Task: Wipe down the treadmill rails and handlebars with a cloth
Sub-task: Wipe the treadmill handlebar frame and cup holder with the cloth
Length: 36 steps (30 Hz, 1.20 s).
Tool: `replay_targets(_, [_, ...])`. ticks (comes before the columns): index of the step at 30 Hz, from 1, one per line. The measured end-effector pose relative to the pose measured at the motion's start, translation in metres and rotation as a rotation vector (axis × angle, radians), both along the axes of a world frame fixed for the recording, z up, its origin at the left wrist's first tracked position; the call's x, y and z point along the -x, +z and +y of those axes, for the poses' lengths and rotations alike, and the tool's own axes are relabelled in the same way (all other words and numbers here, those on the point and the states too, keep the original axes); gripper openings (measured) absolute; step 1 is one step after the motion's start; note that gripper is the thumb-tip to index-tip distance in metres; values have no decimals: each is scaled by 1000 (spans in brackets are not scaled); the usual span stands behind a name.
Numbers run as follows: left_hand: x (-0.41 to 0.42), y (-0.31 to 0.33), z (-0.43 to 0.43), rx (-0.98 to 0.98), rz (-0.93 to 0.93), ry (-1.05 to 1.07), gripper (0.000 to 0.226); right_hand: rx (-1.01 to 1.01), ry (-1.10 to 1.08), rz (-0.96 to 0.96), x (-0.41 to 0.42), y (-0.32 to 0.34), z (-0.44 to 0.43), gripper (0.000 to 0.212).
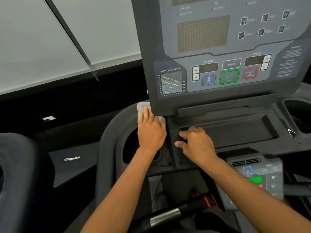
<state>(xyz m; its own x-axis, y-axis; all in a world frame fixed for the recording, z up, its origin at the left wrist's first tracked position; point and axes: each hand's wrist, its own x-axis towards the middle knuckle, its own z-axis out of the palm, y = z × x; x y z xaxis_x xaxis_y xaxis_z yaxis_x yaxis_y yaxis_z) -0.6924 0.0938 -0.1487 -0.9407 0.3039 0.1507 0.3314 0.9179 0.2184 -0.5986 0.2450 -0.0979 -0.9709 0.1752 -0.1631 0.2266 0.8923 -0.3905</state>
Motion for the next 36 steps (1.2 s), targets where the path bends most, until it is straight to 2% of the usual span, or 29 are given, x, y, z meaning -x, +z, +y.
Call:
replay_targets(2, [-16,2,8,10,6,-39,56,12,52,-18,3,1,8,41])
replay_targets(7, [-64,1,18,39,-3,46,62,23,242,-85,10,3,31,28])
replay_targets(12, [-150,-5,6,-23,-67,29,61,40,351,-87,17,2,45,34])
replay_targets(17, [-214,1,16,-73,-239,97,66,70,431,-65,20,-1,56,40])
replay_targets(20, [-206,3,40,-78,-201,116,66,70,474,-33,16,-3,64,42])
replay_targets(24, [-155,-3,66,-131,-149,223,63,-63,536,44,6,-1,81,49])
replay_targets(29, [-109,-6,77,-113,-143,263,66,-157,559,-7,-3,0,93,55])
replay_targets(36, [-185,-5,69,-214,-114,292,61,-183,566,-19,-5,2,90,49])
